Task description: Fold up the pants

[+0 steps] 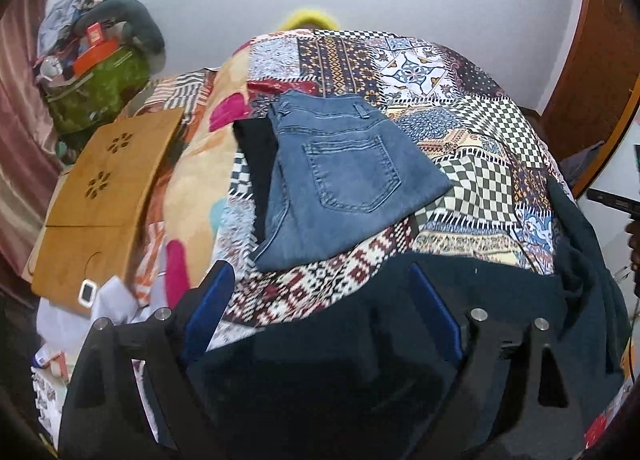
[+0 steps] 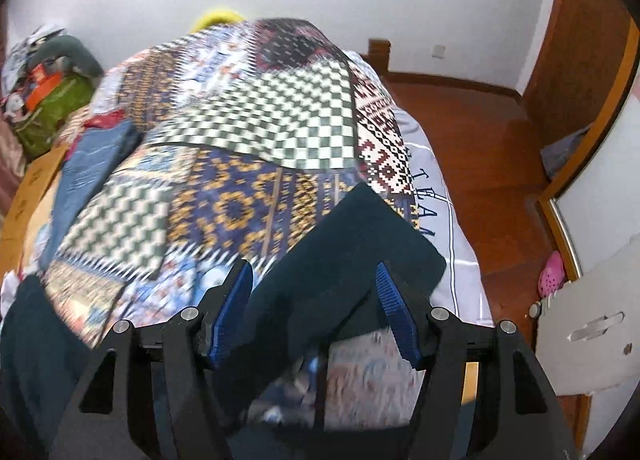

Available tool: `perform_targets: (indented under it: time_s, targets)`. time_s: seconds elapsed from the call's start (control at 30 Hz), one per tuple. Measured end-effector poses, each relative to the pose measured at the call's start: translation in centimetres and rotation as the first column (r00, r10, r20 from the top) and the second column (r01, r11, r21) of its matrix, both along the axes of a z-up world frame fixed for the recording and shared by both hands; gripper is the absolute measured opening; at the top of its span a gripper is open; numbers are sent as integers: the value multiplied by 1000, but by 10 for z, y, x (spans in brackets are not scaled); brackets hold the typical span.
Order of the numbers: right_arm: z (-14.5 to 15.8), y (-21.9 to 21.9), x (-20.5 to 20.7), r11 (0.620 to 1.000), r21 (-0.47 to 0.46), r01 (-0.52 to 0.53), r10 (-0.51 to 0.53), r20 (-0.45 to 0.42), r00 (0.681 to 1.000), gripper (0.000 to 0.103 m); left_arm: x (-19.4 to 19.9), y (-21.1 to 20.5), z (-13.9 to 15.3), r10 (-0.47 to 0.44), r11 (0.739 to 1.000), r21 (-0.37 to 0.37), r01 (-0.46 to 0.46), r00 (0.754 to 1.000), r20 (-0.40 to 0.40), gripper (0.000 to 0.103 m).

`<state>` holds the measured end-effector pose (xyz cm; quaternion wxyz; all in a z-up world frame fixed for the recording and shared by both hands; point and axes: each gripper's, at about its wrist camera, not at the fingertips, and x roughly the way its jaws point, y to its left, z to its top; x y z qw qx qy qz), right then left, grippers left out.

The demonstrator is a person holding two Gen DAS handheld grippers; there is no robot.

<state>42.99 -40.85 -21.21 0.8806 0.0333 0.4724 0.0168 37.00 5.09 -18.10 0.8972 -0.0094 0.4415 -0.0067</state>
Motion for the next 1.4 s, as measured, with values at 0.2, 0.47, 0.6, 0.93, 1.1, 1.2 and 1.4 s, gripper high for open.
perform_targets:
  time_s: [0.2, 0.47, 0.6, 0.93, 1.1, 1.2, 1.4]
  targets:
    - [-36, -17, 59, 994, 93, 65, -55, -116, 992, 60, 26, -11, -19, -17, 1000, 24, 18, 999, -41, 89]
    - [-97, -9, 91, 996, 7, 85, -81, -246, 966, 45, 32, -26, -45, -37, 999, 35, 41, 994, -103, 89]
    - [-97, -15, 77, 989, -3, 146, -143, -201, 969, 10, 27, -37, -44, -57, 995, 72, 65, 993, -105, 89]
    - [-11, -79, -20, 979, 73, 188, -185, -46, 982, 8, -4, -86, -21, -143, 987, 53, 149, 984, -103, 89]
    - [41, -105, -55, 972, 105, 212, -219, 56, 974, 8, -20, -119, -15, -202, 978, 34, 207, 973, -114, 89]
    - [77, -127, -79, 970, 124, 211, -226, 132, 965, 8, -31, -141, -13, -239, 969, 23, 244, 962, -129, 89]
    - [113, -141, -117, 971, 101, 215, -234, 253, 939, 8, -56, -184, -10, -320, 944, 36, 328, 937, -139, 89]
